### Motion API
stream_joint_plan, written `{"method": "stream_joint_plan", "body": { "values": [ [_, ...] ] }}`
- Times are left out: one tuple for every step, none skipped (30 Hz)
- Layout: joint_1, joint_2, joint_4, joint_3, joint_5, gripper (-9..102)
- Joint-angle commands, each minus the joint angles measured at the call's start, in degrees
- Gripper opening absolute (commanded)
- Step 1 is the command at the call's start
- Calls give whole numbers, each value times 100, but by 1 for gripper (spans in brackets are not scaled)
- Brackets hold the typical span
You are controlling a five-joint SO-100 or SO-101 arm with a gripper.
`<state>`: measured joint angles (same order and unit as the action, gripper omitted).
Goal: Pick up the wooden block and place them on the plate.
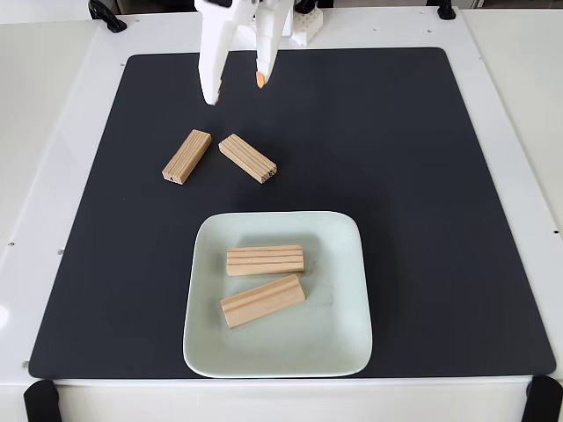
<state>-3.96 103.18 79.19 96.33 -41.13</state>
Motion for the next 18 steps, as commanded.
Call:
{"method": "stream_joint_plan", "body": {
  "values": [
    [105,-211,18,-70,-18,33],
    [114,-299,18,-79,-18,33],
    [114,-369,18,-88,-18,33],
    [114,-431,18,-88,-18,33],
    [114,-492,18,-88,-18,33],
    [114,-545,-18,-88,-18,33],
    [114,-598,-53,-88,-18,33],
    [114,-659,-62,-88,-18,33],
    [114,-729,-62,-88,-18,33],
    [114,-791,-70,-88,-9,33],
    [114,-853,-70,-88,-9,33],
    [114,-914,-79,-88,-9,33],
    [114,-976,-79,-88,-9,33],
    [105,-1046,-88,-97,-9,33],
    [105,-1107,-105,-97,-9,33],
    [105,-1178,-202,-97,-9,33],
    [114,-1248,-290,-97,-9,33],
    [114,-1301,-360,-97,-9,33]
  ]
}}
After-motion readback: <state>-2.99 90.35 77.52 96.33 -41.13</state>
